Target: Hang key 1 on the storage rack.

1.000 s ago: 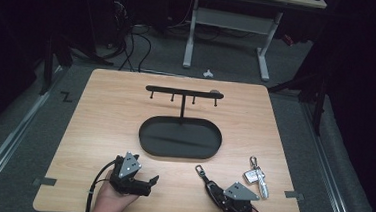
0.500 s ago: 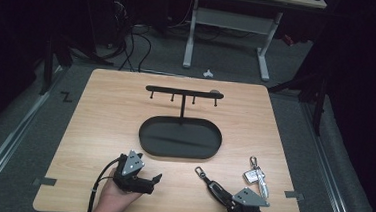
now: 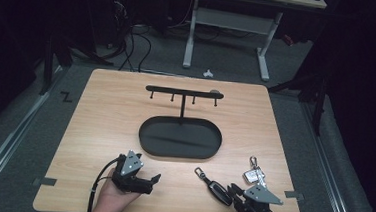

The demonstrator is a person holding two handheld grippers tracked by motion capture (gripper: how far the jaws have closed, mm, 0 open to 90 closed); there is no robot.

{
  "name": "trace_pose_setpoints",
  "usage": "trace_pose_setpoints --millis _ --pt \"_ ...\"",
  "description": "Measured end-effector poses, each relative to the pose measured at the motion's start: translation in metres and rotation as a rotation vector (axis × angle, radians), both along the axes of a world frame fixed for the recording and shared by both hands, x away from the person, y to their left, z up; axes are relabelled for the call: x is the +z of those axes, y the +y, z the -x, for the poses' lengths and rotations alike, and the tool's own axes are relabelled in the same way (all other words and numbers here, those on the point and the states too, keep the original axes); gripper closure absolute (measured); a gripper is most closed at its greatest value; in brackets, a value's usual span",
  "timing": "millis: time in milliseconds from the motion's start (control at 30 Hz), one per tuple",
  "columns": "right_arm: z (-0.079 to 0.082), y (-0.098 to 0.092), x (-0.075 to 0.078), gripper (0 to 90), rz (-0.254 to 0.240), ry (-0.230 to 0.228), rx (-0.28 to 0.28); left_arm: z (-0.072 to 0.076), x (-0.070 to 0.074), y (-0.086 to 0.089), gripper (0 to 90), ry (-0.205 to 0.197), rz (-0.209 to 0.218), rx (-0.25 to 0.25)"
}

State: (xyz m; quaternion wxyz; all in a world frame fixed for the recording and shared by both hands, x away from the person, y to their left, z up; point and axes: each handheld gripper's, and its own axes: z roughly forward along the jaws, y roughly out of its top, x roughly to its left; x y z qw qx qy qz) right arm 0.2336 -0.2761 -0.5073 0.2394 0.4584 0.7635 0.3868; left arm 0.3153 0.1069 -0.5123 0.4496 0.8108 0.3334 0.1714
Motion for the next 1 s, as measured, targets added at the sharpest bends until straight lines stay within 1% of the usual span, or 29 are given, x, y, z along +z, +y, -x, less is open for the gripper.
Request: trace_pose_setpoints --millis 33,100,167,233,300,333,367,433,567,600,667,767,867,900,967,1000 --pt "-0.003 -0.004 0.001 76.3 -0.017 -0.005 -0.016 0.001 0.000 0.001 4.5 -0.002 0.002 0.003" --pt "-0.005 -0.006 0.001 75.5 -0.020 -0.006 -0.021 0.002 0.000 0.005 4.5 -0.001 0.007 0.010" --pt "-0.010 -0.009 0.001 73.6 -0.033 -0.005 -0.035 0.003 0.000 0.009 4.6 0.001 0.008 0.018" --pt "-0.014 -0.011 0.001 72.3 -0.036 -0.007 -0.043 0.005 0.000 0.014 4.6 0.002 0.011 0.030" --pt "-0.021 -0.013 0.001 68.8 -0.040 0.002 -0.053 0.006 0.000 0.018 4.6 -0.002 0.011 0.039" --pt "-0.021 -0.013 0.001 68.8 -0.040 0.002 -0.053 0.007 0.000 0.019 4.6 -0.004 0.011 0.043" --pt "-0.022 -0.012 0.001 67.7 -0.038 0.004 -0.048 0.008 0.000 0.022 4.6 -0.006 0.012 0.049" --pt "-0.028 -0.009 -0.001 64.4 -0.013 0.013 -0.039 0.009 0.000 0.026 4.5 -0.011 0.014 0.060" --pt "-0.033 -0.006 -0.001 61.9 0.005 0.015 -0.031 0.011 -0.001 0.030 4.5 -0.011 0.011 0.070" --pt "-0.035 -0.005 -0.001 59.9 0.002 0.024 -0.043 0.012 -0.001 0.032 4.5 -0.011 0.012 0.076" --pt "-0.037 -0.006 -0.002 59.7 0.006 0.024 -0.042 0.012 -0.001 0.033 4.5 -0.012 0.014 0.079" --pt "-0.041 -0.007 -0.003 59.7 -0.006 0.036 -0.062 0.012 -0.001 0.034 4.5 -0.010 0.016 0.081" --pt "-0.043 -0.009 -0.003 59.7 -0.005 0.036 -0.066 0.013 -0.001 0.034 4.5 -0.012 0.019 0.081" --pt "-0.044 -0.011 -0.002 59.1 -0.020 0.045 -0.069 0.014 -0.001 0.033 4.5 -0.015 0.022 0.081" --pt "-0.044 -0.011 -0.002 58.6 -0.024 0.051 -0.067 0.014 -0.001 0.033 4.5 -0.019 0.019 0.080" --pt "-0.045 -0.013 -0.002 57.8 -0.021 0.069 -0.071 0.015 -0.001 0.031 4.5 -0.019 0.013 0.075"
